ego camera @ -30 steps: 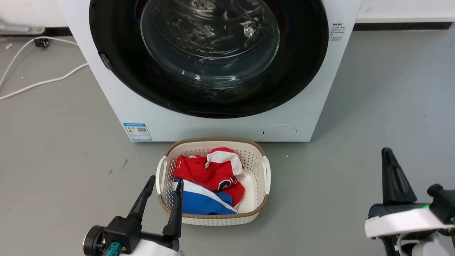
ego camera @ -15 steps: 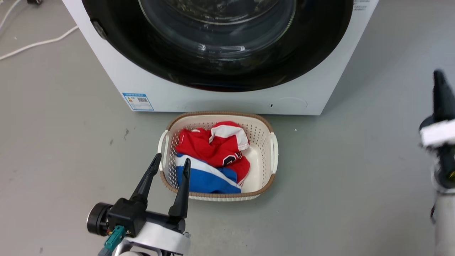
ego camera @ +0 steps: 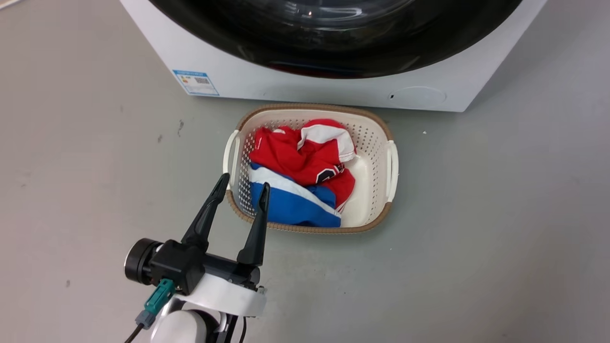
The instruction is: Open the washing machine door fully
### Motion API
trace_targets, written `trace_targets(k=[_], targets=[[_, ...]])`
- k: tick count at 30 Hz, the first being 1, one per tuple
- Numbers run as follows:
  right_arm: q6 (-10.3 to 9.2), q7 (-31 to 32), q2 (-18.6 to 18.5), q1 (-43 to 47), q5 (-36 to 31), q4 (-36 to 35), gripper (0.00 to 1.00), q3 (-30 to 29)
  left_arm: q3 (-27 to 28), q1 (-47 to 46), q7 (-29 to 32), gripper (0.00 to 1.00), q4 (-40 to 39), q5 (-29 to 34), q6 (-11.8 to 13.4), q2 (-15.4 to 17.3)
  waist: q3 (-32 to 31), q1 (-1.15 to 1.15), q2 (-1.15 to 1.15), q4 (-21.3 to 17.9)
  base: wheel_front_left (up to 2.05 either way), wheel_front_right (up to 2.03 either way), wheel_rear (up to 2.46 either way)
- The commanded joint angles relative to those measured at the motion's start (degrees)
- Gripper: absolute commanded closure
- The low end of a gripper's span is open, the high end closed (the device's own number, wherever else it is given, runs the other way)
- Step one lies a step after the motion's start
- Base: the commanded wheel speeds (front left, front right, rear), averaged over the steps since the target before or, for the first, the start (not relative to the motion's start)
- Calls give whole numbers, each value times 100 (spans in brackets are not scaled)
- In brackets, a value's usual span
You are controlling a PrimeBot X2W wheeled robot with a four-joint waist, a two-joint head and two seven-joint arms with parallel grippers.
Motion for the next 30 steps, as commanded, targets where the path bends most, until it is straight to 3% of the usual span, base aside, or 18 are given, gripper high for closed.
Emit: trace_targets(k=[1, 15, 30], targets=[[0, 128, -53, -306, -67, 113, 100, -14, -23, -119, -16, 0, -22, -47, -7, -7, 144, -1, 0, 122, 0, 0, 0], [0, 1342, -165, -1979, -440, 1243, 100, -141, -229, -386, -16, 0, -98, -226, -7, -7, 579, -1, 0, 576, 0, 0, 0], [1, 2128, 92, -2114, -548, 1435, 100, -161, -248, -443, -16, 0, -149, -293, -6, -7, 753, -1, 0, 701, 0, 0, 0]])
